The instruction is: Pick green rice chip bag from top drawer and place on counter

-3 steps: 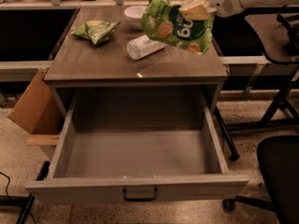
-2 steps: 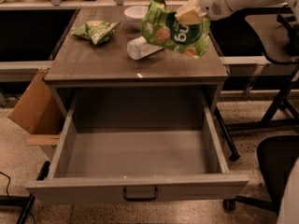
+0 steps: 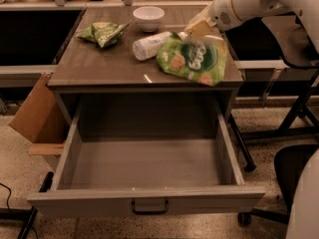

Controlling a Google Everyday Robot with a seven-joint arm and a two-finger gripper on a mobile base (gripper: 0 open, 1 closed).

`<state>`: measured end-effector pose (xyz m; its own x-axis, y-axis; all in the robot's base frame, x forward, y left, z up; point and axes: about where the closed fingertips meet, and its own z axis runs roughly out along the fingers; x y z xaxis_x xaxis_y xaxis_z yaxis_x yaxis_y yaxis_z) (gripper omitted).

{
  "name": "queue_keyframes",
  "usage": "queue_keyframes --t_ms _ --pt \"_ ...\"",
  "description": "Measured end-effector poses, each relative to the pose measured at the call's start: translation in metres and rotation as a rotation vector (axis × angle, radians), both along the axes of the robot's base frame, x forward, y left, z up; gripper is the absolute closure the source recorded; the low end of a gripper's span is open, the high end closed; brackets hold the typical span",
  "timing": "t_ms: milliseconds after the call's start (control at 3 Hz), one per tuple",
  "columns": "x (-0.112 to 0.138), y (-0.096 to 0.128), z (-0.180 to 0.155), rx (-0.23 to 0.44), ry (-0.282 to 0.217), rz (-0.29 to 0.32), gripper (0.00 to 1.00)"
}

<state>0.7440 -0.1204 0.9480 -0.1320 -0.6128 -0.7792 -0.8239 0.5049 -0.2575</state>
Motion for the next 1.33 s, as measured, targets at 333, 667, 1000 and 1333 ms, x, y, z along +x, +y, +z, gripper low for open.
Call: queue_keyframes --t_ms 333,667,1000,1333 --pt "0.005 -0.003 -0.014 0.0 0.019 -0.022 0.0" --pt "0.005 -0.003 -0.015 0.0 0.02 -0.022 0.0" --pt "-0.01 -0.019 -0.011 -0.009 0.003 -0.038 0.0" --pt "-0.041 -0.047 -0.009 0.02 -0.012 -0.054 0.0"
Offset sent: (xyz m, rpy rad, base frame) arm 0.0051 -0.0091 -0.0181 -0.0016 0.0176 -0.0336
